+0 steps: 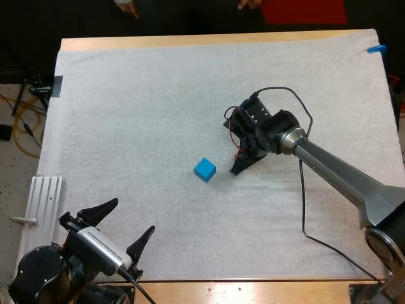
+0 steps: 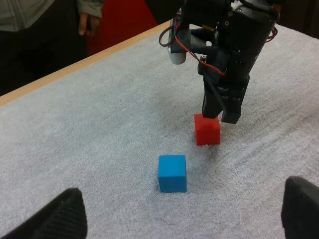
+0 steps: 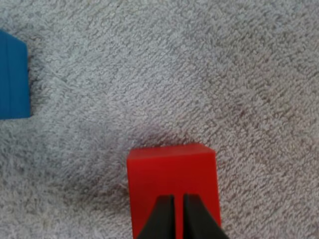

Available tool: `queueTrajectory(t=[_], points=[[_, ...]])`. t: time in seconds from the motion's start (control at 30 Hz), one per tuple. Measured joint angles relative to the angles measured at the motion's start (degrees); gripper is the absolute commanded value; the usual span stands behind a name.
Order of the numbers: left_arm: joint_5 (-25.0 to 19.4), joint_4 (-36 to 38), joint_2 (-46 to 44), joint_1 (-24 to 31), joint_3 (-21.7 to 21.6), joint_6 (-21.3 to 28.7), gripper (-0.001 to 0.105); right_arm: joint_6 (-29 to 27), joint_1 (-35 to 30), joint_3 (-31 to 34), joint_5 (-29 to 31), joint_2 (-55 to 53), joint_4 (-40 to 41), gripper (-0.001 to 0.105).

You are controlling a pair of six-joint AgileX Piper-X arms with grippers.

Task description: Stack red cube on blue cube

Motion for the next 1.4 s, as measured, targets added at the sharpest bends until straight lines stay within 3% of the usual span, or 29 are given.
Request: queueTrajectory(t=[0.57,0.63,0.7,0.77,0.93,1.1,1.2,1.4], points=[[0.0,0.0,0.0,0.0,0.0,0.0,0.076,0.0,0.0,0.0,0.0,0.0,0.0,0.001],[0.0,0.0,0.0,0.0,0.0,0.0,0.076,0.0,0.0,0.0,0.0,-0.3,0.0,0.010],[0.0,0.0,0.0,0.0,0.0,0.0,0.076,0.0,0.0,0.0,0.0,-1.0,0.2,0.028],[0.0,0.0,0.0,0.0,0.0,0.0,0.076,0.0,0.0,-0.1,0.0,-1.7,0.5,0.040],[0.0,0.0,0.0,0.0,0.0,0.0,0.076,0.0,0.0,-0.3,0.0,-4.2,1.4,0.053],[0.0,0.0,0.0,0.0,0.0,0.0,0.076,0.0,0.0,-0.3,0.0,-6.0,2.7,0.077],[0.0,0.0,0.0,0.0,0.0,0.0,0.076,0.0,0.0,-0.3,0.0,-6.0,3.0,0.083],[0.0,0.0,0.0,0.0,0.0,0.0,0.076,-0.3,0.0,-0.3,0.0,-6.0,3.5,0.082]])
